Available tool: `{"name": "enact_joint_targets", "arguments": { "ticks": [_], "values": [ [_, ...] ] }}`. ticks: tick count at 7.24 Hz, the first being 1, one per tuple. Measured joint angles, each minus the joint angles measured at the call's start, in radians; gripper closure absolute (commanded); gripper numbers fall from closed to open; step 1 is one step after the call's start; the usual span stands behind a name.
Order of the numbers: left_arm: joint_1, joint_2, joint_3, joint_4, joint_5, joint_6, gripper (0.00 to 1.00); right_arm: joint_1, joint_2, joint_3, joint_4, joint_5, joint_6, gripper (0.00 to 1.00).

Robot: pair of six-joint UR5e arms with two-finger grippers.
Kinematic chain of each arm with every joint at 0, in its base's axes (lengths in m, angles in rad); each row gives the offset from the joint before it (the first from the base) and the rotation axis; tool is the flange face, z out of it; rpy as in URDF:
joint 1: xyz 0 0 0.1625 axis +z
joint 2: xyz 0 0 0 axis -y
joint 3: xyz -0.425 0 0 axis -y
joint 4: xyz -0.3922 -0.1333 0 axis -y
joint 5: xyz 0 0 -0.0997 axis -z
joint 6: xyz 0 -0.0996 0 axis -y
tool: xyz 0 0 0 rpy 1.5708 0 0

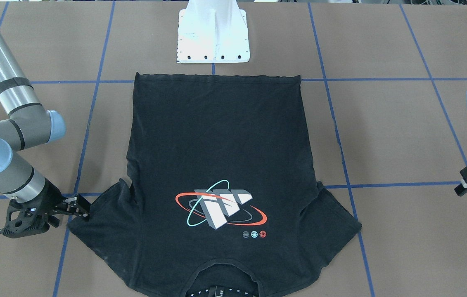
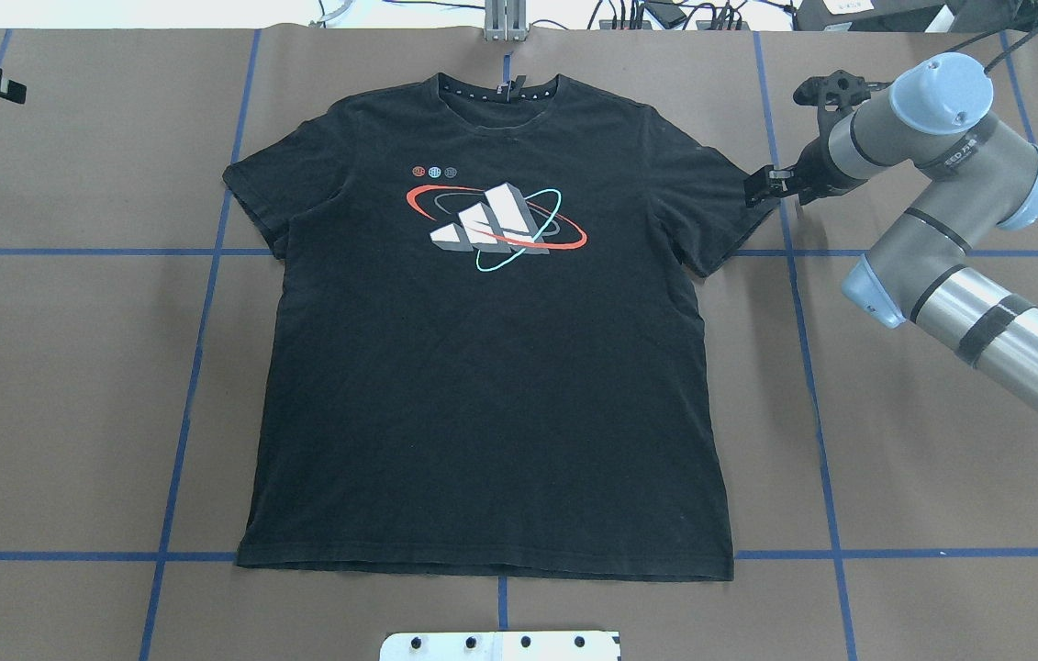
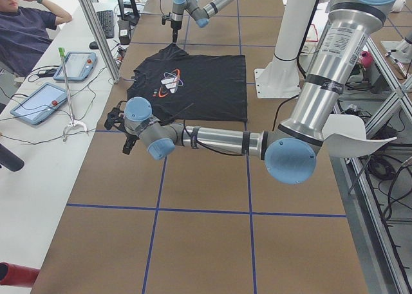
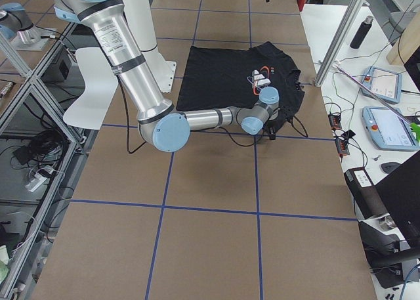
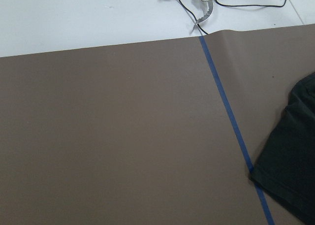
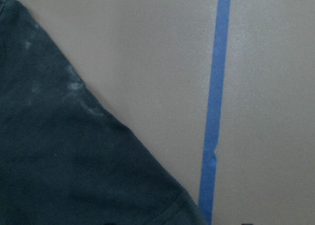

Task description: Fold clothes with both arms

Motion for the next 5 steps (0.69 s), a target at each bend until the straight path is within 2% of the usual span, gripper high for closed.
{"name": "enact_joint_targets", "arguments": {
  "ticks": [1, 5],
  "values": [
    [0.000, 0.000, 0.000, -0.001, 0.000, 0.000, 0.00, 0.006, 0.001, 0.000, -0.002, 0.003, 0.000, 0.28],
    [0.000, 0.001, -0.002, 0.000, 0.000, -0.003, 0.00, 0.010, 0.008, -0.003, -0.006, 0.002, 0.002, 0.29]
  ]
}}
